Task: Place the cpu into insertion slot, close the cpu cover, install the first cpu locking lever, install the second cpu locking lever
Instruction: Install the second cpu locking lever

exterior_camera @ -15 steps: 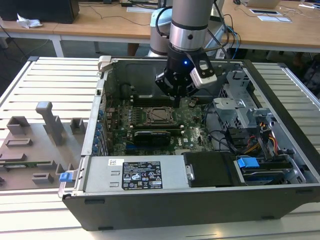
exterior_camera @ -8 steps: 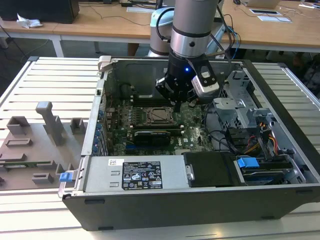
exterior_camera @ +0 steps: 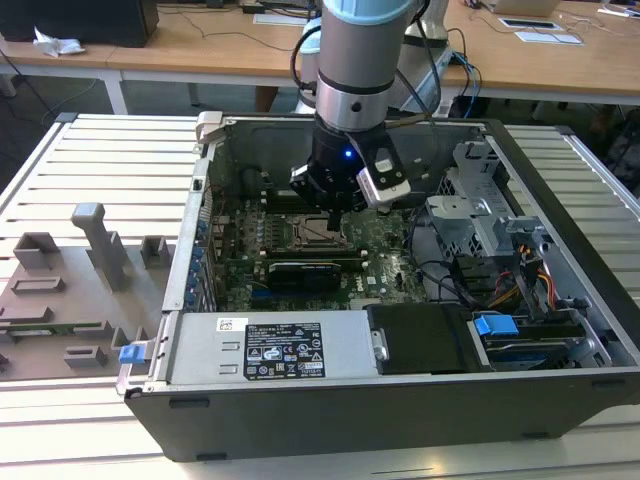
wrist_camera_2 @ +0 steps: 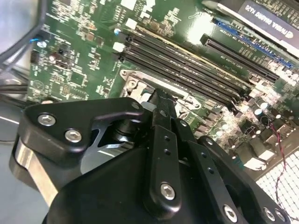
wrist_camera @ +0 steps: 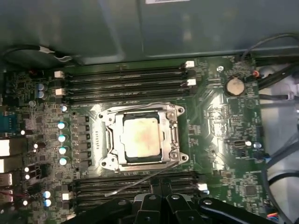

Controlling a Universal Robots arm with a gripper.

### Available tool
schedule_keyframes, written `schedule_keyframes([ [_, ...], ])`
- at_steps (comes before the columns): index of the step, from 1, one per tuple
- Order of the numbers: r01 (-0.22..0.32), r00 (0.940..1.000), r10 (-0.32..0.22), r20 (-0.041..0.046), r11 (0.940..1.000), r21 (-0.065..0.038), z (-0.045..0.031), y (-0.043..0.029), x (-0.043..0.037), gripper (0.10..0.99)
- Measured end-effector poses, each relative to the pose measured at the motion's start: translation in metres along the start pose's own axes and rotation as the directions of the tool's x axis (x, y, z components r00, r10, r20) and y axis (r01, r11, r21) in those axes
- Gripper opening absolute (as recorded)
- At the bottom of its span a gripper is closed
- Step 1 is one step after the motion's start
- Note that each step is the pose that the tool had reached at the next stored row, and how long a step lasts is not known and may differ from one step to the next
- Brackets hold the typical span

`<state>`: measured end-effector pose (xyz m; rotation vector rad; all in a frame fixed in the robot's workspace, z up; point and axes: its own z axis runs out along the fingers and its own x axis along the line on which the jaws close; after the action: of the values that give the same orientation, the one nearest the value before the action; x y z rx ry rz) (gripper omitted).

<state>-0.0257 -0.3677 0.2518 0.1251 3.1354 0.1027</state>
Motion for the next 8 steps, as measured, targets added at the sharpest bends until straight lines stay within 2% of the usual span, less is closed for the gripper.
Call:
schedule_keyframes([
  [4, 0.005, 1.0, -0.005, -0.0015, 0.9999, -0.015, 0.0087, -0.0013, 0.0079, 0.106],
  [8, 0.009, 1.0, -0.009, -0.0019, 0.9998, -0.017, 0.0113, -0.0048, 0.0145, 0.106],
])
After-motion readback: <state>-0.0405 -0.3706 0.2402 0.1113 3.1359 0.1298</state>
